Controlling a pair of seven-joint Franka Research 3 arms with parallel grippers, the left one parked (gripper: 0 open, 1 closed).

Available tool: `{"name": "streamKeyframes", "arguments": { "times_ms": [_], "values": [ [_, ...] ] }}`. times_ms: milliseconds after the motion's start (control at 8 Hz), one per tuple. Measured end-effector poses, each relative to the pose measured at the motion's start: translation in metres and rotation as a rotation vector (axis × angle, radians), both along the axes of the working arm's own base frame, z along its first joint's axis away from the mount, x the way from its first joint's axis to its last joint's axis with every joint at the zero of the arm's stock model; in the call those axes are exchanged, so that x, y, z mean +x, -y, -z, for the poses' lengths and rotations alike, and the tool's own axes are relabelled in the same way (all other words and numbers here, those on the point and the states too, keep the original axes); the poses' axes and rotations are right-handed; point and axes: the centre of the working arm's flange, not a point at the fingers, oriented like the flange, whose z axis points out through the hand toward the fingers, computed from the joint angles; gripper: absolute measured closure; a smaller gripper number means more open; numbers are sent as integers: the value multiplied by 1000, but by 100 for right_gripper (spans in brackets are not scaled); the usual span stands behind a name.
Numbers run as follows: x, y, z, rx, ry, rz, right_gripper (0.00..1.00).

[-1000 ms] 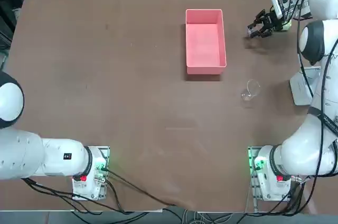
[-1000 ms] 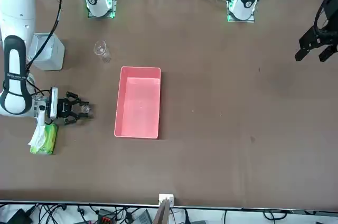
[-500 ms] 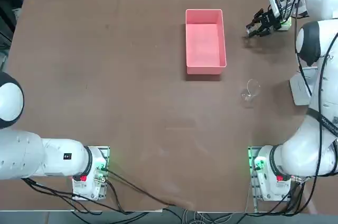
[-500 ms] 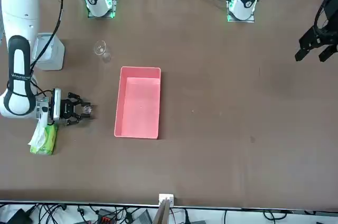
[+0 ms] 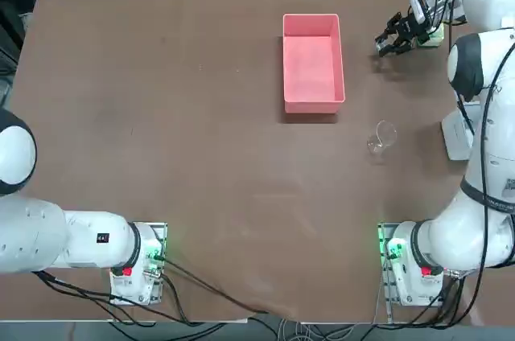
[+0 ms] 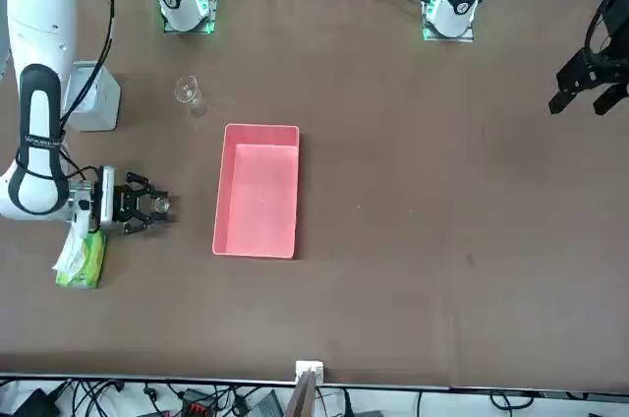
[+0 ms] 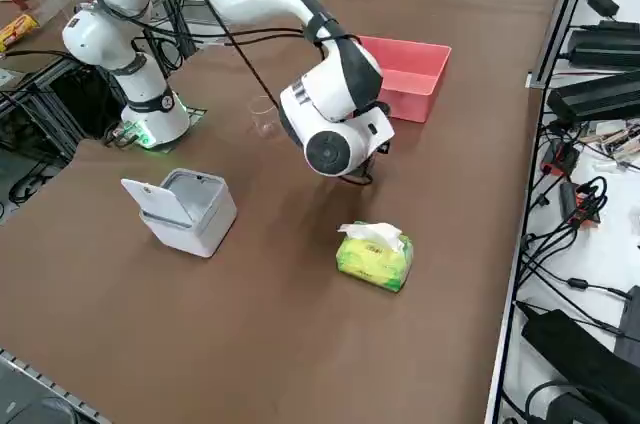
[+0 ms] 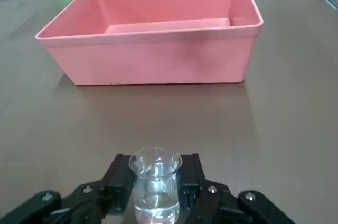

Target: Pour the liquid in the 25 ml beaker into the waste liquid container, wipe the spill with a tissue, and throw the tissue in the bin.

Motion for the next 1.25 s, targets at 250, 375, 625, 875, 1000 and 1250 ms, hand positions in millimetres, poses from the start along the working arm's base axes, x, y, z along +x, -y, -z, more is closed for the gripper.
{"name": "streamKeyframes", "arguments": {
  "times_ms": [250, 375, 625, 875, 1000, 1250],
  "values": [
    [2, -4, -6, -25, -7, 1, 53],
    [3, -7, -9, -36, -13, 3, 53],
    [5, -13, -17, -59, -22, 6, 53],
    [6, -19, -22, -80, -28, 8, 53],
    [7, -21, -25, -91, -31, 9, 53],
    [8, -29, -31, -113, -43, 13, 53]
  ]
}}
